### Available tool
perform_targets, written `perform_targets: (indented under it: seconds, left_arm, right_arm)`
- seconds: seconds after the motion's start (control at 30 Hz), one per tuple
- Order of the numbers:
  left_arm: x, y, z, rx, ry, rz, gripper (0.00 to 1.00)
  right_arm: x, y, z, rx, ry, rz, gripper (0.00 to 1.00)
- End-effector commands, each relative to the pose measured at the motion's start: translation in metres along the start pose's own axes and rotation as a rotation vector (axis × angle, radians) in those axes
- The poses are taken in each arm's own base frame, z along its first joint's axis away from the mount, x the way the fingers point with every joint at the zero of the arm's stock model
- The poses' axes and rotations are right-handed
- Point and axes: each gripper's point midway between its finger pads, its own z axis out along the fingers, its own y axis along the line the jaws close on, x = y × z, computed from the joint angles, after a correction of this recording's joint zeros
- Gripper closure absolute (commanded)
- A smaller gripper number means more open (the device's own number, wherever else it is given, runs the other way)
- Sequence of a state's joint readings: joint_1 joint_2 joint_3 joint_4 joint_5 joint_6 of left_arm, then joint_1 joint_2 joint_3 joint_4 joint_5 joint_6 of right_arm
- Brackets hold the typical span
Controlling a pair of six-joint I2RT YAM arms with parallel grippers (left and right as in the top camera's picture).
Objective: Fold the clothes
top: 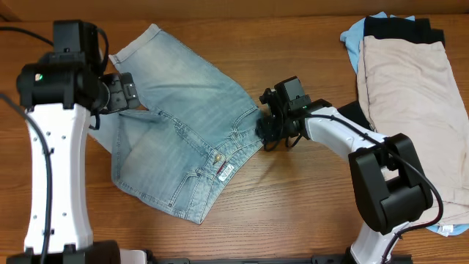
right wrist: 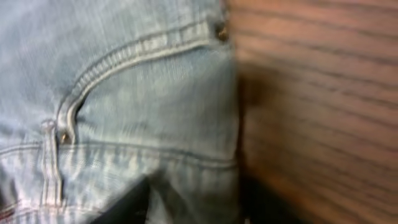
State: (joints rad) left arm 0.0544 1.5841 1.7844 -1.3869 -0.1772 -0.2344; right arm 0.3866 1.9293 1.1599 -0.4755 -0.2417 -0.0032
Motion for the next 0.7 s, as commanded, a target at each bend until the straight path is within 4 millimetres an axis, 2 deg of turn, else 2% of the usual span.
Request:
perform_targets:
  seconds: [0.0,0.03,0.2,0.27,0.33,0.4,0.53,0.57,0.6,0.63,0.67]
  left_arm:
    - [0.0,0.001,0.017,-0.025,0.04,-0.008,0.0]
    - [0.0,0.0,0.02,-0.026,0.047,-0.007,0.0]
    - [-0.002,-0.003,0.031,-0.03,0.065,-0.003,0.0]
    - [-0.005,-0.004,0.032,-0.025,0.056,-0.005,0.0]
    - [-0.009,-0.006,0.032,-0.015,0.038,-0.008,0.0]
    - [-0.013,-0.009,0.033,-0.003,0.023,-0.011,0.0]
    - [-0.021,-0.022,0.033,0.071,-0.004,0.018,0.0]
    - [-0.023,-0.026,0.033,0.089,-0.012,0.028,0.0]
    - [-0.026,-0.03,0.034,0.111,-0.02,0.042,0.0]
    - [-0.028,-0.035,0.035,0.134,-0.025,0.057,0.01]
    - [-0.03,-0.04,0.036,0.16,-0.027,0.077,0.0]
  right_arm:
    - [0.0,-0.018,0.004,0.085,-0.011,0.037,0.89]
    - [-0.003,-0.027,0.003,0.127,-0.027,0.068,0.96]
    - [-0.026,-0.068,-0.014,0.191,-0.106,0.161,0.96]
    - [-0.049,-0.094,-0.031,0.21,-0.181,0.207,0.96]
    - [-0.069,-0.112,-0.047,0.21,-0.254,0.234,0.96]
    - [-0.098,-0.127,-0.069,0.176,-0.355,0.248,0.96]
    - [-0.141,-0.138,-0.109,0.085,-0.507,0.233,0.96]
    - [-0.149,-0.139,-0.118,0.072,-0.531,0.227,0.82]
    - [-0.156,-0.14,-0.127,0.063,-0.545,0.224,0.52]
    - [-0.159,-0.14,-0.133,0.055,-0.547,0.224,0.29]
    - [-0.162,-0.138,-0.14,0.046,-0.539,0.228,0.11]
